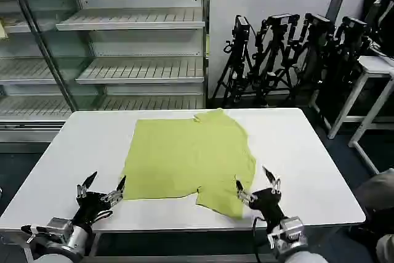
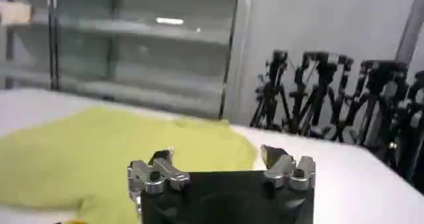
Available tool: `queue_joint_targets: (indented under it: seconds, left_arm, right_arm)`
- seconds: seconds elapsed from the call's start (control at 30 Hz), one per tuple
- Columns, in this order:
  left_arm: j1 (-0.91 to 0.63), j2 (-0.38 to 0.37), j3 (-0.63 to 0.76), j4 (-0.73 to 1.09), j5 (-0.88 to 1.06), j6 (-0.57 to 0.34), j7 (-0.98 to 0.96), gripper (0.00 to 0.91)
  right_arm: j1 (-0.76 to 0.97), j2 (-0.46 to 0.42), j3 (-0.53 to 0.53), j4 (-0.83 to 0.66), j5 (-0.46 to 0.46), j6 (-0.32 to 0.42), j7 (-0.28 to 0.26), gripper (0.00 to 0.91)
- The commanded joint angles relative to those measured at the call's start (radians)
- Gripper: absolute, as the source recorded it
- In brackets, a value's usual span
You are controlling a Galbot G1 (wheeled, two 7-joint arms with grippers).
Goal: Fold and organize the clothes.
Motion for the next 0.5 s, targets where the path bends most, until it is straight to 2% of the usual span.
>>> queue_joint_targets:
  seconds: [0.03, 0.2, 0.43, 0.47, 0.5]
  left_arm:
    - [-0.015, 0.004, 0.004, 0.066, -0.107, 0.173, -0.027, 0.907]
    - [-0.011, 0.006, 0.022, 0.063, -0.080, 0.172, -0.022, 0.907]
    - [-0.042, -0.004, 0.015, 0.089, -0.099, 0.163, -0.034, 0.907]
    - [-0.041, -0.004, 0.016, 0.087, -0.100, 0.159, -0.041, 0.907]
    - [-0.041, -0.005, 0.016, 0.087, -0.100, 0.155, -0.043, 0.907]
  right_arm:
    - [-0.074, -0.004, -0.039, 0.028, 0.015, -0.064, 0.022, 0.907]
    - [-0.073, 0.012, -0.051, 0.012, 0.037, -0.082, 0.050, 0.907]
    - [-0.077, 0.018, -0.054, 0.016, 0.038, -0.077, 0.054, 0.907]
    - [-0.076, 0.018, -0.055, 0.015, 0.039, -0.076, 0.055, 0.151]
    - [-0.076, 0.017, -0.056, 0.014, 0.042, -0.077, 0.056, 0.020]
